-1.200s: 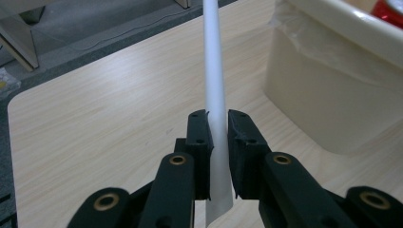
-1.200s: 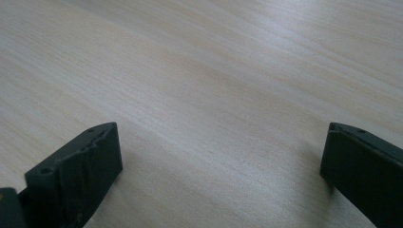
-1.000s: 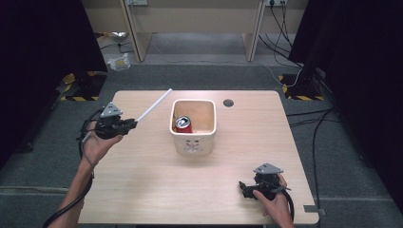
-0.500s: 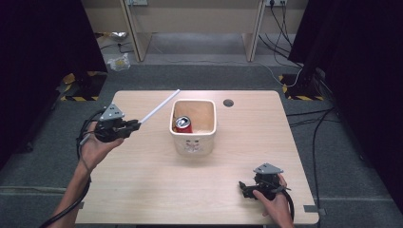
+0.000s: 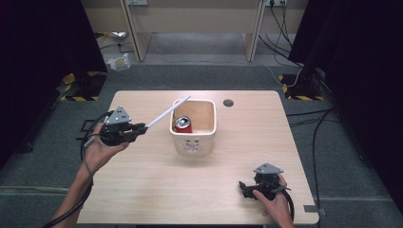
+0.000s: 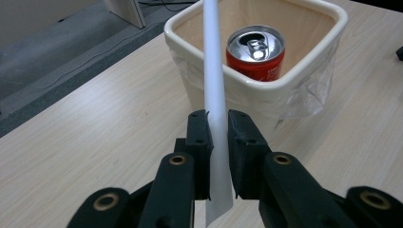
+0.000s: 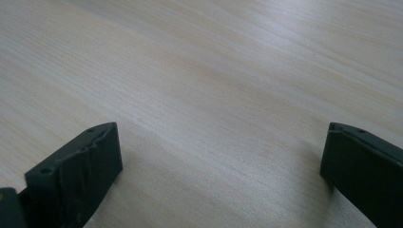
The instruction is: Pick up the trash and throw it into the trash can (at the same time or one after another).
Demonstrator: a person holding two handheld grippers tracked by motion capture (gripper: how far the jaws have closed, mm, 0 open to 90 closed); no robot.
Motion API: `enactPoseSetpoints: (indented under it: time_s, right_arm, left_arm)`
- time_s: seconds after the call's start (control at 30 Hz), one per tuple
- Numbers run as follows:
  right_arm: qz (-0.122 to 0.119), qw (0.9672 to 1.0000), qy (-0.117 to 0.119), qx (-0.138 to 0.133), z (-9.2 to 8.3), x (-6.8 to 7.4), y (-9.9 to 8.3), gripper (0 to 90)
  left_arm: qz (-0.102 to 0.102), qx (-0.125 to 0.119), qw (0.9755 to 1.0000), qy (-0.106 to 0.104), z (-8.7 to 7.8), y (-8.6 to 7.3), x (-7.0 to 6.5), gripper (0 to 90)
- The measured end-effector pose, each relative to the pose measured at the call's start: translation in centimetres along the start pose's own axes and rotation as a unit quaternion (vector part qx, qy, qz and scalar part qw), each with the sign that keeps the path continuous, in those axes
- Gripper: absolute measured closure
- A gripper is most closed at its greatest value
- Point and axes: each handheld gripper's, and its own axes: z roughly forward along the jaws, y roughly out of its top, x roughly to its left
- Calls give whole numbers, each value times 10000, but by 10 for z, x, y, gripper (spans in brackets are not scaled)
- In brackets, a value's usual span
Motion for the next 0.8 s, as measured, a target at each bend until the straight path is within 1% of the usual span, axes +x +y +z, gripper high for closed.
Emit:
enactPoseSetpoints:
  time_s: [0.3, 0.37, 0.5, 0.8]
  right_arm:
    - [0, 10000, 1, -1, 0, 0, 0, 2]
    - [0, 10000, 1, -1, 0, 0, 0, 2]
    - [-7, 10000, 0, -3, 0, 0, 0, 2]
    - [-9, 10000, -1, -8, 0, 0, 0, 2]
  left_arm:
    - [150, 65, 9998, -143, 5, 8, -10, 794]
    - [159, 56, 9997, -149, 7, 10, -11, 793]
    - [223, 120, 9995, -178, 12, 16, -13, 793]
    - [293, 245, 9989, -253, 20, 20, -15, 792]
